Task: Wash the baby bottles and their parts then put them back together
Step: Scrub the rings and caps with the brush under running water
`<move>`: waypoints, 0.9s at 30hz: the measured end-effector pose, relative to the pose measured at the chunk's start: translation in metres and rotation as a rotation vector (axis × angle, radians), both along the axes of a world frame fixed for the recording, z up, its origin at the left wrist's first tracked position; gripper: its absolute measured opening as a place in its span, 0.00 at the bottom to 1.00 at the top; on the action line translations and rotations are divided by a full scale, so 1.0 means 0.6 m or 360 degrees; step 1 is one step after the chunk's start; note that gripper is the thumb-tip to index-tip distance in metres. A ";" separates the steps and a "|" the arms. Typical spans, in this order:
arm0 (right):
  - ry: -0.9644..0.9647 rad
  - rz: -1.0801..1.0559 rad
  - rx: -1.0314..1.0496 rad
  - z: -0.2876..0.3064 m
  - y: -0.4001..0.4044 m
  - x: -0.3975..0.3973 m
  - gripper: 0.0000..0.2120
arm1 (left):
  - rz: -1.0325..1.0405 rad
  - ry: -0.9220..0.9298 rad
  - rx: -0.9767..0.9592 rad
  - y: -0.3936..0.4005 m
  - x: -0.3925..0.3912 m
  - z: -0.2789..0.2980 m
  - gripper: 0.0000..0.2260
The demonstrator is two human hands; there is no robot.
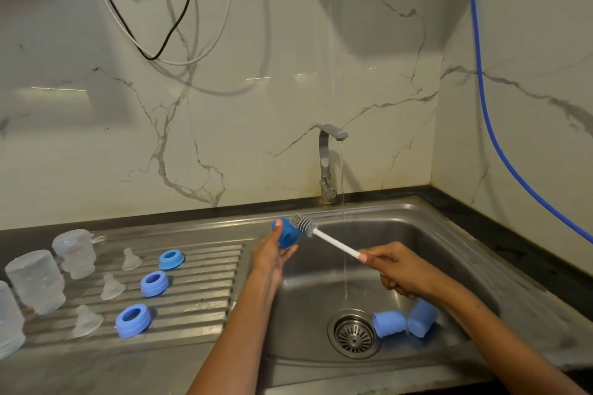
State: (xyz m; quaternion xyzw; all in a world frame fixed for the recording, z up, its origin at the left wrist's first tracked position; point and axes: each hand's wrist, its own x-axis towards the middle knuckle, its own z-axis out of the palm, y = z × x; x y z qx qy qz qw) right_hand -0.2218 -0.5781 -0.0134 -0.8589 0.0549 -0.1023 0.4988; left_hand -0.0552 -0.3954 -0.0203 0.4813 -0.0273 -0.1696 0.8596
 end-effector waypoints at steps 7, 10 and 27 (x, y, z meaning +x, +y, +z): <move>-0.0109 -0.0217 0.0012 -0.010 0.012 0.019 0.09 | -0.0019 -0.0238 0.0240 -0.033 -0.030 0.007 0.10; 0.0048 -0.0086 0.0178 -0.003 0.002 0.007 0.08 | 0.0092 -0.0162 0.0126 -0.020 -0.018 0.008 0.08; 0.0220 -0.0039 0.0202 0.005 -0.023 -0.003 0.13 | -0.0035 -0.0241 0.0120 -0.037 -0.038 0.016 0.18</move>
